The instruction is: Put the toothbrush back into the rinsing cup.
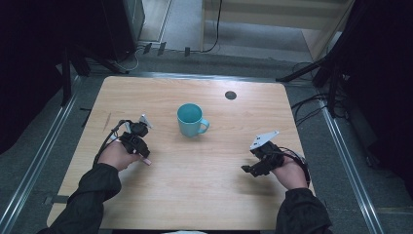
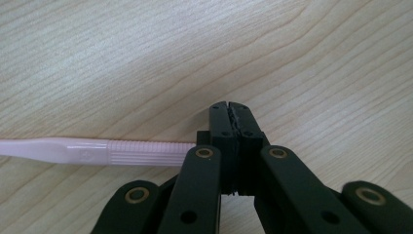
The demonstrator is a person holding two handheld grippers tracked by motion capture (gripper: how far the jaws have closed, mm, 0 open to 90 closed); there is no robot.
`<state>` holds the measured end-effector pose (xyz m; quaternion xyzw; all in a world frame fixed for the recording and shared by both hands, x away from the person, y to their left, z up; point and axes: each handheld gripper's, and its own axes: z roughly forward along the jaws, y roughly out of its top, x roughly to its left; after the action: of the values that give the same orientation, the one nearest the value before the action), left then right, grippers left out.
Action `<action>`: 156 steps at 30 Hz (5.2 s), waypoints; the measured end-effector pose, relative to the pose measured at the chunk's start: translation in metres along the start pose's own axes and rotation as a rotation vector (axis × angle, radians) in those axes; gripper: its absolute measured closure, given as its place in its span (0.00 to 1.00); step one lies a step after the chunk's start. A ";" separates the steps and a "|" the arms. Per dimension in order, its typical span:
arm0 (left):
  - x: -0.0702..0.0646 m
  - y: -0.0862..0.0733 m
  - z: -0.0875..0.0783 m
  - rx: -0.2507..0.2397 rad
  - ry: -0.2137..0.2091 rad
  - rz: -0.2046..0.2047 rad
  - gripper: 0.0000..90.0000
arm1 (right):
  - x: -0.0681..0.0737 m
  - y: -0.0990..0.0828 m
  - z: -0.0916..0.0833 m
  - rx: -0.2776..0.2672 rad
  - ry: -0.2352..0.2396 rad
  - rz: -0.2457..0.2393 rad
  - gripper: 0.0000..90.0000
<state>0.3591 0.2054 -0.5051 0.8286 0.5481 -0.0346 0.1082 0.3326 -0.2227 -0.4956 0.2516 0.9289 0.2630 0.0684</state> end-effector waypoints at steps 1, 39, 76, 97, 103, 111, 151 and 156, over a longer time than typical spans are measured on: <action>0.000 -0.001 0.000 0.000 -0.002 -0.003 0.99 | 0.000 0.000 0.000 0.000 0.000 -0.001 0.27; 0.019 -0.039 -0.009 0.008 -0.005 -0.083 0.99 | -0.005 0.016 0.005 -0.024 0.014 -0.019 0.27; 0.046 -0.064 -0.034 -0.059 -0.010 -0.232 0.89 | -0.006 0.031 0.013 -0.027 0.034 -0.043 0.27; 0.064 -0.047 -0.024 -0.058 0.051 -0.349 0.77 | -0.004 0.022 0.009 -0.015 0.021 -0.031 0.27; 0.068 -0.046 -0.019 -0.039 0.046 -0.349 0.78 | -0.004 0.018 0.006 -0.018 0.016 -0.024 0.27; 0.068 -0.045 -0.017 -0.031 0.052 -0.346 0.80 | -0.005 0.016 0.005 -0.019 0.014 -0.015 0.27; 0.060 -0.039 -0.015 0.005 0.093 -0.229 0.93 | -0.004 0.016 0.009 -0.003 0.019 -0.027 0.27; 0.058 -0.038 -0.017 -0.009 0.088 -0.216 0.94 | -0.003 0.016 0.008 -0.003 0.019 -0.032 0.27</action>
<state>0.3460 0.2755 -0.5040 0.7650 0.6386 -0.0072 0.0833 0.3442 -0.2082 -0.4941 0.2342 0.9330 0.2657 0.0643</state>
